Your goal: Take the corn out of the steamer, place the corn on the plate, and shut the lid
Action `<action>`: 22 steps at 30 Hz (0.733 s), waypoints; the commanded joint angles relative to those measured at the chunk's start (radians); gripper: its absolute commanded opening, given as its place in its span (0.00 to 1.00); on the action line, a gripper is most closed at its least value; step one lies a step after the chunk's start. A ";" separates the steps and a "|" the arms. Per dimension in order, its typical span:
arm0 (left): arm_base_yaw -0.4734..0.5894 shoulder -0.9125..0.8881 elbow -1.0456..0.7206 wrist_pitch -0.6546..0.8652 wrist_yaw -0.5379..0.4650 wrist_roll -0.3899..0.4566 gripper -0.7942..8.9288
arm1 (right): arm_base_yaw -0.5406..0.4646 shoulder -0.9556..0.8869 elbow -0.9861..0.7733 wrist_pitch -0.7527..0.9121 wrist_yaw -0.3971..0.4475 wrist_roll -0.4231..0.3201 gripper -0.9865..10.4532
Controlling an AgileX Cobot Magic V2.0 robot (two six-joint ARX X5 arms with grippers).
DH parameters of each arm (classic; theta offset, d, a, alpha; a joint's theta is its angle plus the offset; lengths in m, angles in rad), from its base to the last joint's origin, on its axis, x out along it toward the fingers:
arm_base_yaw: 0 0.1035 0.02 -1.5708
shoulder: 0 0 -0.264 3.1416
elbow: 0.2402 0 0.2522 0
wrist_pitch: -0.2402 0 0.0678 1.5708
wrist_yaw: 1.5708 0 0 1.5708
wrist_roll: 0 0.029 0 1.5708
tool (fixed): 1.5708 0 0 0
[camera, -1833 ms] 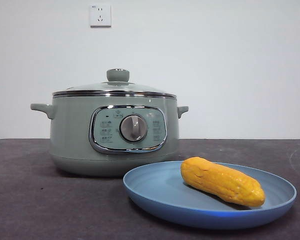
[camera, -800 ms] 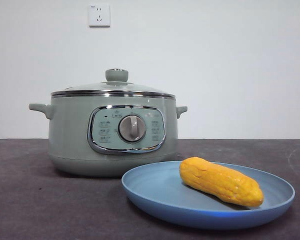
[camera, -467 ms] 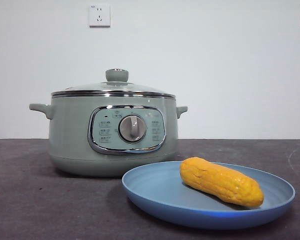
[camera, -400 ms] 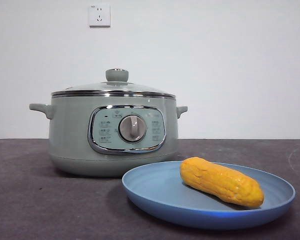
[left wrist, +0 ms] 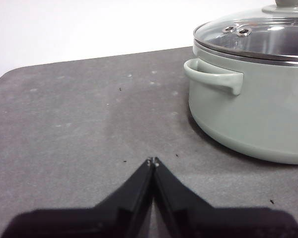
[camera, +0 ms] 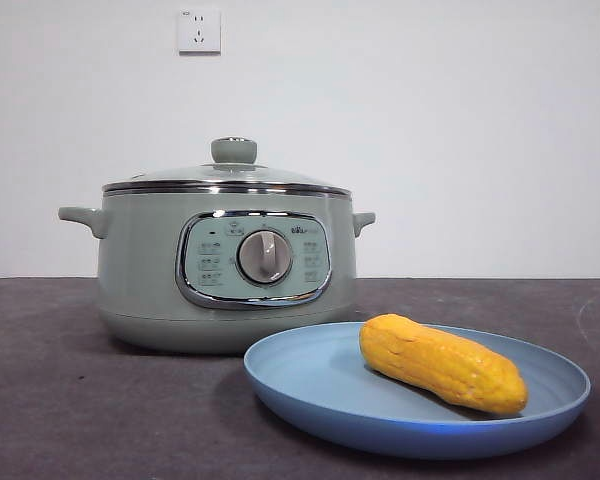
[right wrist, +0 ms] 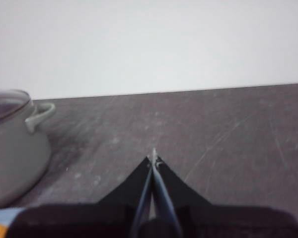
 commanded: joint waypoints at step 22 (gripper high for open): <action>0.003 -0.002 -0.014 0.005 0.000 -0.008 0.08 | 0.000 -0.006 -0.027 -0.144 -0.021 0.073 0.09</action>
